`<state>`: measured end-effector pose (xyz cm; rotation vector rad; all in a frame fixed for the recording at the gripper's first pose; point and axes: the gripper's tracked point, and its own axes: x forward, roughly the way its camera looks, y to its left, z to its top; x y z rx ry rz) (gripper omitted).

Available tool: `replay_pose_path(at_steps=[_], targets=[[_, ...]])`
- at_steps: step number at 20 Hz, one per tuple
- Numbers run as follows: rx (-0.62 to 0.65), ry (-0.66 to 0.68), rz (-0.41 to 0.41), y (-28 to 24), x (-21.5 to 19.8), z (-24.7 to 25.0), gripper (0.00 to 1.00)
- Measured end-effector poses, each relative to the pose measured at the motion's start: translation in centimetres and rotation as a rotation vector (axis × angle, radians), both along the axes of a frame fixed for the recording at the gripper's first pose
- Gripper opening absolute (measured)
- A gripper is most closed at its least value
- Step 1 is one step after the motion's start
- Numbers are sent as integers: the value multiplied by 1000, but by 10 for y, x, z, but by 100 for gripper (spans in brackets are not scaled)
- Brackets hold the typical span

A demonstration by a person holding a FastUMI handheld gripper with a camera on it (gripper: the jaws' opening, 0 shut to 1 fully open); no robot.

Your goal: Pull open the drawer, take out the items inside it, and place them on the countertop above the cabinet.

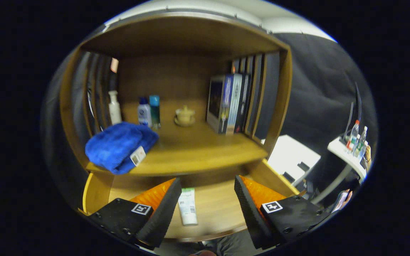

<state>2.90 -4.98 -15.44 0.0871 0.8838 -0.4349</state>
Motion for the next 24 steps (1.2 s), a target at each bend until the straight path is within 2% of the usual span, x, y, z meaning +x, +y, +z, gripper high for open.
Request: replay_pose_path(at_steps=[3, 6, 11, 15, 19, 22, 23, 24], targets=[[127, 230, 15, 15, 8, -63, 98], [236, 313, -13, 30, 14, -98, 98], [302, 451, -30, 41, -3, -139, 98], [326, 546, -38, 46, -26, -155, 81], [323, 543, -72, 43, -27, -159, 63], [337, 482, -120, 44, -16, -155, 52], [332, 450, -118, 41, -26, -152, 49], [314, 419, -107, 40, -11, -154, 49]])
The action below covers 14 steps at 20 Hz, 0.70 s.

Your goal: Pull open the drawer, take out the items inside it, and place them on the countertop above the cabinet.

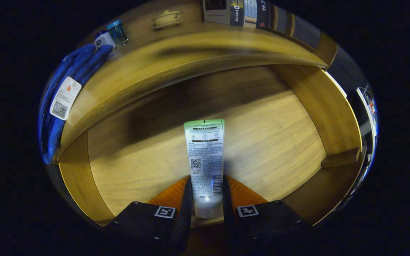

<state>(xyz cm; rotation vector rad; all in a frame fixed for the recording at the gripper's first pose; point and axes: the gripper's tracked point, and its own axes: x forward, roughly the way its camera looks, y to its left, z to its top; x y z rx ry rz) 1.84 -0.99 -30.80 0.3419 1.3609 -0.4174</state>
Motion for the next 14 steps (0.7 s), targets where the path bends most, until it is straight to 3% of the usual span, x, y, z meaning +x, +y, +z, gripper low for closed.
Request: replay_pose_path(at_steps=[4, 9, 14], targets=[[-52, -115, 49, -4, 9, 25, 49], [-124, -289, 27, -9, 20, 80, 49], [-227, -235, 81, -15, -8, 102, 49]])
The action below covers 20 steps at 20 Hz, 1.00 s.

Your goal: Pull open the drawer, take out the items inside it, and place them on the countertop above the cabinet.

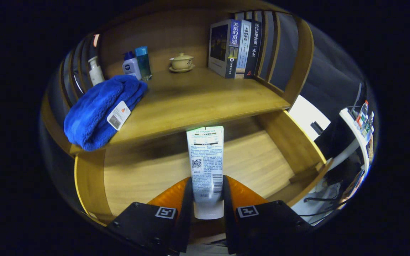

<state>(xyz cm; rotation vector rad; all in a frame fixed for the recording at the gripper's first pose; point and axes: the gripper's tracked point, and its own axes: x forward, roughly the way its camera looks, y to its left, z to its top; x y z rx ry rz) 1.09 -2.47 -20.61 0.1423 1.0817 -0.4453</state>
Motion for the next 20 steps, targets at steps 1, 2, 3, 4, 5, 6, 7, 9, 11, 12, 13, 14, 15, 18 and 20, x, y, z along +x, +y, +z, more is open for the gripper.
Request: replay_pose_path(at_steps=[1, 2, 3, 4, 5, 6, 7, 9, 11, 12, 13, 14, 15, 18, 20], targets=[[-9, -18, 1, 0, -1, 6, 49], [-14, -39, 3, 1, -1, 13, 49], [-21, -63, 6, 0, -1, 21, 49], [-33, -91, 12, 0, -1, 30, 48], [-49, -126, 16, -2, -1, 40, 49], [-64, -171, 16, -5, 3, 51, 49], [-74, -223, 14, -9, 4, 62, 48], [-79, -326, -6, -18, 20, 82, 48], [-72, -374, -17, -30, 39, 92, 48], [-78, -390, -19, -37, 51, 96, 48], [-83, -400, -15, -42, 63, 96, 48], [-87, -400, 0, -45, 75, 95, 48], [-89, -394, 18, -50, 88, 91, 48], [-78, -363, 80, -56, 129, 72, 48], [-47, -324, 134, -55, 152, 51, 48]])
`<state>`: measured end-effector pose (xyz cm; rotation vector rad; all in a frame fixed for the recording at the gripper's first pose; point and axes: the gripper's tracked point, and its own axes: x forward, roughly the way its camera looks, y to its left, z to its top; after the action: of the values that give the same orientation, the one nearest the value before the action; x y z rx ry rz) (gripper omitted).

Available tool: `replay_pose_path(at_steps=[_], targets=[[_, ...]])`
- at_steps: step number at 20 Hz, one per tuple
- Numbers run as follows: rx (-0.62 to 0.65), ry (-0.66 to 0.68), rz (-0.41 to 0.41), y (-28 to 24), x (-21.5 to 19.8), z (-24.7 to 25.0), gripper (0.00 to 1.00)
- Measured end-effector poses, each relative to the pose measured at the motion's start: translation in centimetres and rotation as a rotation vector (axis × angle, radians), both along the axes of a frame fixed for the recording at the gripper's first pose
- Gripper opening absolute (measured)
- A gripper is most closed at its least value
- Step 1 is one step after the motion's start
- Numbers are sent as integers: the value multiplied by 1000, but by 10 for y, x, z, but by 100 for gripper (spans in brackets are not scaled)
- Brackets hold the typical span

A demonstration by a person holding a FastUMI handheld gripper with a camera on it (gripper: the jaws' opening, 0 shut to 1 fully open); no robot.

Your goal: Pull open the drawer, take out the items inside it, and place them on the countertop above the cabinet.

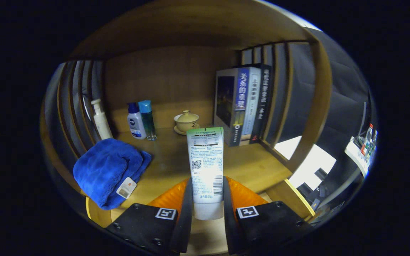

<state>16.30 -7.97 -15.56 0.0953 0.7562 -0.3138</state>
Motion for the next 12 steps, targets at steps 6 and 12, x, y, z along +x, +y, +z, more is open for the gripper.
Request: replay_pose_path(at_steps=[6, 12], targets=[[71, 55, 104, 5, 36, -40, 49], [96, -7, 126, 6, 54, -48, 51]])
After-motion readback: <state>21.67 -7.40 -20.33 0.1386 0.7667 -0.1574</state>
